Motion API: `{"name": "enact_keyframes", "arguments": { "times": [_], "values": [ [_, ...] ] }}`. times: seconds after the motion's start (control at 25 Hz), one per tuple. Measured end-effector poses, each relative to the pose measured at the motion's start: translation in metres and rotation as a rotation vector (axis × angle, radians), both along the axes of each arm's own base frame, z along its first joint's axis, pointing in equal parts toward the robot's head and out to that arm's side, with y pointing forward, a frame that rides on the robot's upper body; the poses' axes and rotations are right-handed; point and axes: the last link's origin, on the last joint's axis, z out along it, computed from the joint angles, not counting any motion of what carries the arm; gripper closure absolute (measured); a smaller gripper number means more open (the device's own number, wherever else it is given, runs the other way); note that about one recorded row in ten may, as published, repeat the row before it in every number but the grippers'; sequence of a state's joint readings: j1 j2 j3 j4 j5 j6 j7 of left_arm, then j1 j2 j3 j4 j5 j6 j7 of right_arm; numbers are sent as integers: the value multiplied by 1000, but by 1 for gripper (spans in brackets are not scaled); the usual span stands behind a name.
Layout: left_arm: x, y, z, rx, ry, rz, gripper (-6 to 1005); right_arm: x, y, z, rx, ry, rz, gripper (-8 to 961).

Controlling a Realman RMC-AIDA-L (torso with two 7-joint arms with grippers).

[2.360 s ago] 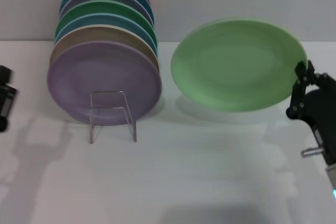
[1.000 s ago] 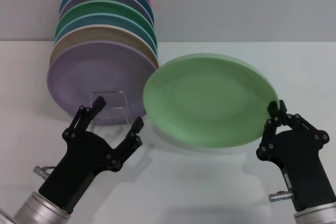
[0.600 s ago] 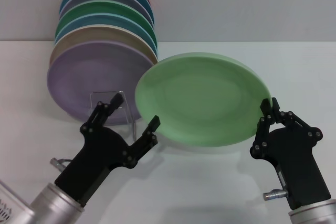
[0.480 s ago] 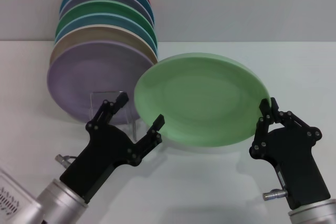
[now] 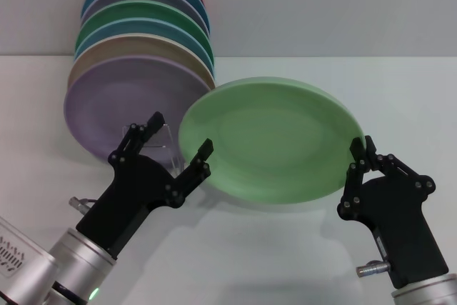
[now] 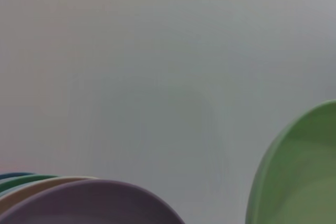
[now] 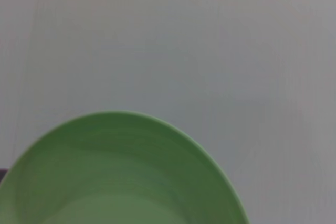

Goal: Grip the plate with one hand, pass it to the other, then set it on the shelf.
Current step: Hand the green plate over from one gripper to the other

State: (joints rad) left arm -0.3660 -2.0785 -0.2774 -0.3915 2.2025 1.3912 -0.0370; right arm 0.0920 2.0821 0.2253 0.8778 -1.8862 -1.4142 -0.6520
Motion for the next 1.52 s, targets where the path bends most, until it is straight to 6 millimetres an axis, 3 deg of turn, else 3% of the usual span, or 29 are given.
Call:
{"name": "enact_keyframes", "arguments": {
  "times": [0.48,0.84,1.28,1.52],
  "values": [
    [0,0,0,-3,1,-4,271,1,0,0,-1,-4,0,930],
    [0,0,0,-3,0,-3,717,1,-2,-2,-13,-7,5,927],
    [1,0,-3,-17,5,6,763,1,-2,-2,-12,-7,5,924],
    [0,0,-4,-18,7,8,858,0,-3,-2,-13,-7,7,922]
  ]
}}
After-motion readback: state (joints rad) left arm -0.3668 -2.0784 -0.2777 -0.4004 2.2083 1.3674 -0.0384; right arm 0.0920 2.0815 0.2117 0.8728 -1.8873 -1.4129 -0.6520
